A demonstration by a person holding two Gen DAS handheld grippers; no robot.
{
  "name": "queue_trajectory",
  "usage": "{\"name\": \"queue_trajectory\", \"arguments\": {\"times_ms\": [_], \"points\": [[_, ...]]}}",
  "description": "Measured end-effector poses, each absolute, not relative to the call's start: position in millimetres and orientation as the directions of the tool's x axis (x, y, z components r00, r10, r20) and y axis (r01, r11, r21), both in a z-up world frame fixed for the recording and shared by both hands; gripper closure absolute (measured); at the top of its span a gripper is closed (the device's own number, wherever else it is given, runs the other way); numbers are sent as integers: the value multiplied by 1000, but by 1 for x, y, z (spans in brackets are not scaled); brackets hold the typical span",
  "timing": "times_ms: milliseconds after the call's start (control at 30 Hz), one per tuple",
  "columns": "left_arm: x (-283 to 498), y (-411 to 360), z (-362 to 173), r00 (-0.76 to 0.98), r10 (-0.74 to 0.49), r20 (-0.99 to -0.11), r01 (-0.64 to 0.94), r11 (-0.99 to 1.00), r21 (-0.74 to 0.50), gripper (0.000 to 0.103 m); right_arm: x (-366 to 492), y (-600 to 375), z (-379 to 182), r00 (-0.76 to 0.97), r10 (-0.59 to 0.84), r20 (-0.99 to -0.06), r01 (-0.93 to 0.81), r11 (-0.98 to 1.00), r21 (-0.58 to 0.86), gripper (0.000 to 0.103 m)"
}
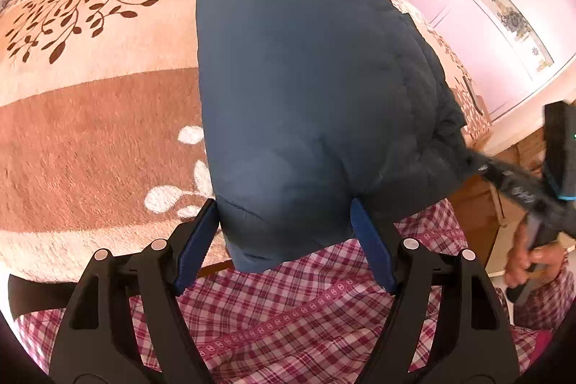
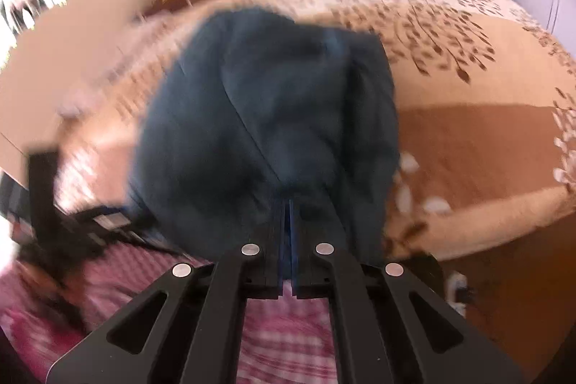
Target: Fold large clothes
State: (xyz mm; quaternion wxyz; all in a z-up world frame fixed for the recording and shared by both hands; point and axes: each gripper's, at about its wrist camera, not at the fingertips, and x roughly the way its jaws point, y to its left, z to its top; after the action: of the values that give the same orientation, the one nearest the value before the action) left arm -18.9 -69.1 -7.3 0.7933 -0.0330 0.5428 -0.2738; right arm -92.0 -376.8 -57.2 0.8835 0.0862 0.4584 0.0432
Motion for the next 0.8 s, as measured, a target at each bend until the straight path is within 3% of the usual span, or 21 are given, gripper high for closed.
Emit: {"name": "queue_trajectory", "arguments": {"times_ms": [267,800], "points": [[-24,-73,-2,292,-442,-848,425,854,-299,29,-69,-395,-117,481,174,-859,101,963,252,103],[-24,-75,-2,298,-430,-852,418,861,-288,29,-61,-396,-123,466,182,-866,106,960,259,103]]}}
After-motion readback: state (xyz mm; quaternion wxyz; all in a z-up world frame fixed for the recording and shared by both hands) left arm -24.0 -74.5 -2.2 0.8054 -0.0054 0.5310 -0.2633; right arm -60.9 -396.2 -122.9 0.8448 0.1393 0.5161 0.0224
